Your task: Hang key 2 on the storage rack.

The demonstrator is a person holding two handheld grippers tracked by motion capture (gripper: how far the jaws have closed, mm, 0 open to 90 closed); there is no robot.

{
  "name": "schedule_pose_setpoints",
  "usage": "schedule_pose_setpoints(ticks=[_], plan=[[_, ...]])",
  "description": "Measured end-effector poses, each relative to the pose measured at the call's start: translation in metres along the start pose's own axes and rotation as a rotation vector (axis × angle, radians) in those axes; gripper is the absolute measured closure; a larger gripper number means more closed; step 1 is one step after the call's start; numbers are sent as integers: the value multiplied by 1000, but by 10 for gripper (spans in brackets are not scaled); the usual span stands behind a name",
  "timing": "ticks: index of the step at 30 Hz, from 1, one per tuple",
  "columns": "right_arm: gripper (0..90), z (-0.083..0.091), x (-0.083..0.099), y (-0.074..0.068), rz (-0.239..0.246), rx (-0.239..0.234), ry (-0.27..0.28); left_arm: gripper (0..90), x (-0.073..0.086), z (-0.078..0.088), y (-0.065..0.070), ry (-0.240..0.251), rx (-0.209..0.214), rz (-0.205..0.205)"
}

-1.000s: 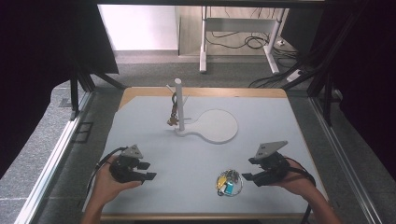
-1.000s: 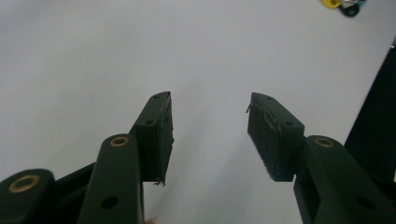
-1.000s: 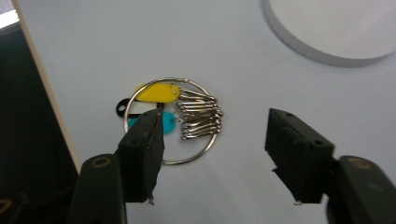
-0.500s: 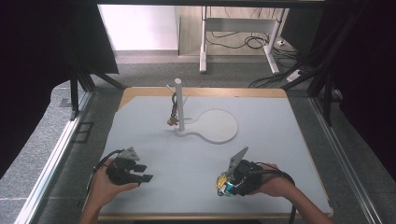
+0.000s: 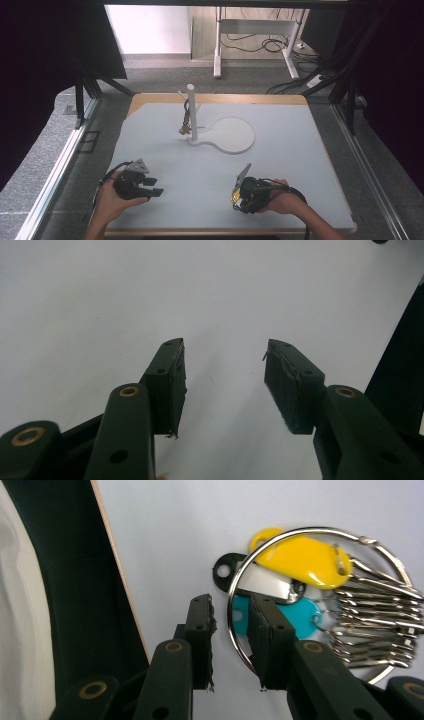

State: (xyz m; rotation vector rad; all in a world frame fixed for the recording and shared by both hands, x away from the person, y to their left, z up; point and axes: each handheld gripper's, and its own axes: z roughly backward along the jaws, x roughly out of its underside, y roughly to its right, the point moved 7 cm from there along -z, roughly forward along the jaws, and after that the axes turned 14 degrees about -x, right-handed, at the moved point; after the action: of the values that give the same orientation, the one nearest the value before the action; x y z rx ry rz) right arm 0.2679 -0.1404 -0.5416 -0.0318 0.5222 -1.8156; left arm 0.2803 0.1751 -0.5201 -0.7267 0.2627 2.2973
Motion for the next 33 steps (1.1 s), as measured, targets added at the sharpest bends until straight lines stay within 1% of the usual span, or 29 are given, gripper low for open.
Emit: schedule_pose_setpoints(ticks=[5, 7, 9, 10, 12, 14, 16, 18, 20, 21, 22, 24, 27, 32, 33], plan=[[755, -2, -1, 1, -2, 11, -10, 513, 0, -1, 1, -5, 1, -7], [770, -3, -2, 0, 8, 10, -22, 513, 0, -2, 1, -6, 3, -2], [793, -4, -3, -1, 24, 41, -46, 513, 0, -2, 1, -5, 2, -2], [822, -5, -5, -2, 46, 79, -77, 513, 0, -2, 1, -4, 3, -1], [836, -6, -5, -3, 43, 87, -86, 513, 0, -2, 2, -8, 4, -5], [857, -7, -6, -4, 24, 89, -97, 513, 0, -3, 2, -8, 1, -10], [861, -7, -6, -4, 17, 80, -99, 513, 0, -3, 2, -8, 4, -11], [865, -7, -7, -5, -3, 68, -104, 513, 0, -3, 2, -7, 2, -12], [869, -7, -7, -4, -20, 62, -100, 513, 0, -2, 2, -7, 1, -4], [870, -6, -7, -2, -46, 41, -87, 513, 0, -2, 1, -5, 0, -3], [870, -6, -7, -2, -46, 41, -87, 513, 0, -2, 1, -5, 0, -3], [870, -4, -6, 0, -77, 5, -67, 513, 0, -1, 1, -4, -1, -9], [871, 3, -7, 2, -114, -55, -16, 513, 0, -1, 1, -1, 0, -4], [872, 21, -8, 3, -134, -102, 37, 513, 0, 0, 1, -1, 0, -3], [872, 31, -8, 3, -138, -115, 57, 513, 0, 0, 1, 0, 1, -2]])
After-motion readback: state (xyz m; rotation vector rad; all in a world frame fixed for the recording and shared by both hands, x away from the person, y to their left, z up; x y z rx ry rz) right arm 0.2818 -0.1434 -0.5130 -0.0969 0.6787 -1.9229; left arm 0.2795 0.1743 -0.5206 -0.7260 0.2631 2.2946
